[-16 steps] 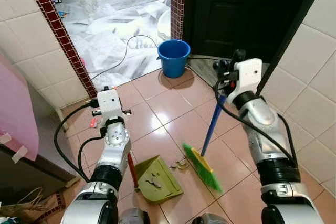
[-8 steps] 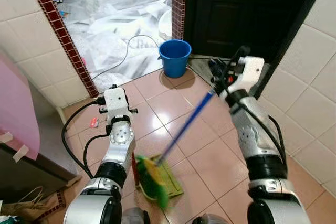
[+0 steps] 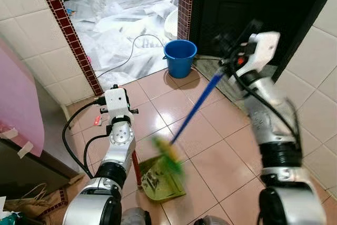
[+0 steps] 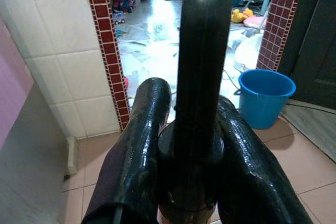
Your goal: Sweep floor
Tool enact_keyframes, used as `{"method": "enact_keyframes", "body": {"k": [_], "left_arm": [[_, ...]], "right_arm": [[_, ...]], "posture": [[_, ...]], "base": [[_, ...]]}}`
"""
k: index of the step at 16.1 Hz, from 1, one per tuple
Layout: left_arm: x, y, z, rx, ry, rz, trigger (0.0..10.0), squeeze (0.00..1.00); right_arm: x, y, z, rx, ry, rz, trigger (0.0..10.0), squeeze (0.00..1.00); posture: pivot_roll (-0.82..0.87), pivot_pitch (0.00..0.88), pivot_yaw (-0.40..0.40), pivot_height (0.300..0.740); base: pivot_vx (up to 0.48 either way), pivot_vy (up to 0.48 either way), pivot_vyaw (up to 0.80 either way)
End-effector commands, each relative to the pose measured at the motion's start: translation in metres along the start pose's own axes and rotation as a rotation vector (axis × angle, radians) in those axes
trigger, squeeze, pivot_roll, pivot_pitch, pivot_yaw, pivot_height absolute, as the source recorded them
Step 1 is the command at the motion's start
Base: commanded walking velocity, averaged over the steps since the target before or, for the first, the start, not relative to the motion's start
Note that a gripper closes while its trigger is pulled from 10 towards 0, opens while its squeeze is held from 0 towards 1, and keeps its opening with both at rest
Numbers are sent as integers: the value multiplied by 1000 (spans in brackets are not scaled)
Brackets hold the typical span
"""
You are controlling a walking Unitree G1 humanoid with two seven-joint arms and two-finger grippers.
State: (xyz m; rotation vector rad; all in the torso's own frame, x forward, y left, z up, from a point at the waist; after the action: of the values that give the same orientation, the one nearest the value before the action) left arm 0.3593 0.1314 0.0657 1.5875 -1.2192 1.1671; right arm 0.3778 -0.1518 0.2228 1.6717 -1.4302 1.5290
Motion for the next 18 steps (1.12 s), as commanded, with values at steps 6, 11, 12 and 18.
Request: {"method": "enact_keyframes", "body": {"k": [6,11,12,18], "left_arm": [[-13,4,-14,-49,55,-11,10000,0],[45,6,-30,-71,197,221,10000,0],[75,9,-40,-53,227,309,10000,0],[75,21,-48,-88,170,328,10000,0]], "right_arm": [[-6,25,15,-101,241,26,10000,0],[-35,49,7,-260,246,5,10000,0],[-40,52,-1,-263,257,15,10000,0],[-36,48,-7,-240,372,38,10000,0]], "posture": [[-68,0,53,740],[-49,0,66,740],[-37,0,66,740],[-26,0,51,740]], "base": [[0,0,0],[0,0,0],[0,0,0],[0,0,-367]]}}
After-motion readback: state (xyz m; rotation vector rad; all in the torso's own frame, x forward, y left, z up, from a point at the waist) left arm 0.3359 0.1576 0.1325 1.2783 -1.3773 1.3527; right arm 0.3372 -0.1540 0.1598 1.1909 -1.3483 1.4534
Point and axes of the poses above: a point about 5 cm out from each wrist's last joint towards the gripper, its own y axis pointing back from the gripper into the wrist, its own x axis along the axis of the wrist's last joint, z = x × y, the point moved 3 cm from there along -y, pointing out of the wrist towards the gripper, and after that the axes turned 15 degrees about -y, right-handed, at the moved point
